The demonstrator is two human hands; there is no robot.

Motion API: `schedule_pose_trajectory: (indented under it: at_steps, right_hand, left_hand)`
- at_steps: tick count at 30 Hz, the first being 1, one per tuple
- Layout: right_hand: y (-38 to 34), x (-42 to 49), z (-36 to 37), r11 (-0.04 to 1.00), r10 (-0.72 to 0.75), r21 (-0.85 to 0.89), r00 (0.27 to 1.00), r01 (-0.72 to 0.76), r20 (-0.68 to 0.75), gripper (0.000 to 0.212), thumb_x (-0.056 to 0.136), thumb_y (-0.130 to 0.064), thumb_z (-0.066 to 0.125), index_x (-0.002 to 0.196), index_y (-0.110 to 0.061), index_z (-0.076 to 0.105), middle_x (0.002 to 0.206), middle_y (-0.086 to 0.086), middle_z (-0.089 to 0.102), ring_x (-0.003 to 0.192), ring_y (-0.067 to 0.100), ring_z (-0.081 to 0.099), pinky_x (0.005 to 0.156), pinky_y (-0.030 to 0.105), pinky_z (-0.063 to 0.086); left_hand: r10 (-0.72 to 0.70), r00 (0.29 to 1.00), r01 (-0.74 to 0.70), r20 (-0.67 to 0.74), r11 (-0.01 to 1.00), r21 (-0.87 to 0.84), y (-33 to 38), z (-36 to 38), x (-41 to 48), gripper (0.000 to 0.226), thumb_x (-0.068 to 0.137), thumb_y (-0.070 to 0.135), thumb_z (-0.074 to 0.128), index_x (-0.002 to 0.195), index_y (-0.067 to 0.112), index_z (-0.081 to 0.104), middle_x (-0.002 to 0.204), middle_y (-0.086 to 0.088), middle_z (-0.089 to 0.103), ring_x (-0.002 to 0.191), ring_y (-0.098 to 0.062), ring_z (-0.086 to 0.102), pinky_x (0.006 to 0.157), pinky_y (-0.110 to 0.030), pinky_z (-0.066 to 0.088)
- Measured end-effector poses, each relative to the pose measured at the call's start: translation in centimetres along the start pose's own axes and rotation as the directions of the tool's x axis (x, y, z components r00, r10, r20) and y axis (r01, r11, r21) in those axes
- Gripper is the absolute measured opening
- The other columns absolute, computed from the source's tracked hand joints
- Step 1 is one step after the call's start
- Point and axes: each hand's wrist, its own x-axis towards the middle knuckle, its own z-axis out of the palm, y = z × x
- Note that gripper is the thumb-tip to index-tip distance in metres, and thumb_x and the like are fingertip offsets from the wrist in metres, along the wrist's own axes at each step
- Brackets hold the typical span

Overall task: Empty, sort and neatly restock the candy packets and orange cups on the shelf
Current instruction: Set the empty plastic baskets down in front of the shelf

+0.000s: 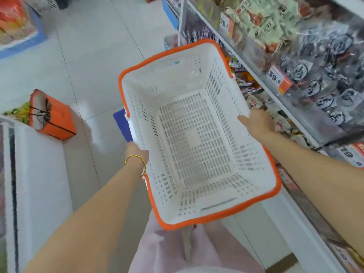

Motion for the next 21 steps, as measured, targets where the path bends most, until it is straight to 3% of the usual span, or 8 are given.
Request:
schedule_pose_trajectory:
  at_steps: [2,6,9,13,15,19,21]
  right_hand:
    - [-2.4,4.1,0.1,1.000,-0.002,-0.019,1.000,0.002,0.007,0.044,0.096,-0.039,0.050,0.066,-0.012,0.034,0.066,0.004,0.040,0.069,0.027,0.046,0.049,0.032,0.026]
    - [-6.7,12.2,1.2,0.999,0.011,-0.053,1.000,-0.011,0.001,0.042,0.096,-0.040,0.051,0.077,-0.004,0.041,0.065,0.004,0.042,0.065,0.028,0.045,0.048,0.033,0.025]
    - [-9.4,17.0,2.2,0.998,0.012,-0.055,1.000,-0.013,-0.013,0.045,0.094,-0.038,0.054,0.064,-0.010,0.035,0.060,0.006,0.039,0.062,0.028,0.043,0.053,0.035,0.032]
    - [-12.0,22.5,3.9,0.999,0.018,-0.048,1.000,-0.019,-0.024,0.033,0.094,-0.037,0.055,0.084,-0.010,0.040,0.071,0.011,0.047,0.073,0.032,0.050,0.063,0.040,0.040]
    - [-12.5,25.3,5.0,0.997,0.017,-0.072,0.999,-0.020,-0.030,0.034,0.094,-0.039,0.055,0.084,-0.010,0.040,0.067,0.007,0.043,0.072,0.031,0.048,0.058,0.036,0.035]
    - [-13.3,30.6,6.6,0.992,0.034,-0.119,0.999,-0.032,0.013,0.041,0.095,-0.040,0.052,0.072,-0.008,0.039,0.063,0.002,0.035,0.071,0.030,0.046,0.054,0.035,0.027]
    - [-13.9,33.4,7.4,0.993,0.000,-0.117,0.999,0.004,0.036,0.041,0.095,-0.040,0.053,0.069,-0.012,0.038,0.062,0.000,0.035,0.071,0.030,0.048,0.053,0.034,0.027]
  left_hand:
    - [-0.045,0.998,0.045,0.048,0.999,0.009,2.5,-0.1,4.2,0.041,0.091,0.010,0.054,0.126,-0.006,0.039,0.095,-0.014,0.050,0.089,-0.030,0.048,0.076,-0.033,0.040]
    - [-0.128,0.981,0.143,0.144,0.985,-0.093,7.0,0.7,12.5,0.069,0.087,0.029,0.065,0.135,-0.007,0.032,0.128,-0.019,0.049,0.111,-0.032,0.051,0.094,-0.037,0.041]
    - [-0.107,0.979,0.101,0.171,0.994,0.044,10.3,1.0,18.2,0.063,0.086,0.031,0.065,0.129,-0.009,0.041,0.130,-0.023,0.051,0.118,-0.035,0.051,0.093,-0.036,0.042]
    - [-0.100,0.978,0.061,0.184,0.977,0.206,14.9,1.6,24.5,0.068,0.089,0.031,0.060,0.138,-0.001,0.026,0.139,-0.019,0.037,0.123,-0.035,0.043,0.097,-0.040,0.037]
    - [-0.057,0.977,-0.010,0.207,0.952,0.307,17.1,2.2,27.2,0.071,0.091,0.029,0.057,0.143,0.006,0.015,0.142,-0.019,0.029,0.124,-0.036,0.039,0.098,-0.042,0.035]
    - [0.175,0.931,-0.313,0.319,0.832,0.457,21.6,3.6,32.2,0.070,0.092,0.026,0.054,0.146,0.008,0.013,0.147,-0.016,0.025,0.132,-0.032,0.033,0.107,-0.041,0.028]
    - [0.267,0.896,-0.414,0.356,0.794,0.445,23.9,4.4,34.3,0.069,0.092,0.025,0.054,0.147,0.010,0.015,0.148,-0.014,0.025,0.133,-0.030,0.034,0.108,-0.041,0.027]
